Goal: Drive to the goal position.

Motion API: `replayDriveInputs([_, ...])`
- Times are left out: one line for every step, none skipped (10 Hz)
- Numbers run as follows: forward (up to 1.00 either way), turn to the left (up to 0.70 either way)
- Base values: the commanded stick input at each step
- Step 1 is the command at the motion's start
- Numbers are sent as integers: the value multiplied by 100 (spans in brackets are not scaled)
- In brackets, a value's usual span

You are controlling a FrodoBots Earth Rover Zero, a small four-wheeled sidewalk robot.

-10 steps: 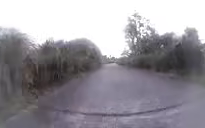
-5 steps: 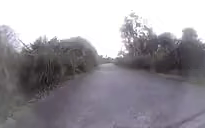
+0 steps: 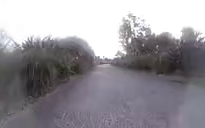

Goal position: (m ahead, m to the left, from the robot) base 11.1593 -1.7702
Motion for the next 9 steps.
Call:
replayDriveInputs([85, 0])
replayDriveInputs([85, 0])
replayDriveInputs([85, 0])
replayDriveInputs([85, 0])
replayDriveInputs([85, 0])
replayDriveInputs([85, 0])
replayDriveInputs([85, 0])
replayDriveInputs([85, 0])
replayDriveInputs([85, 0])
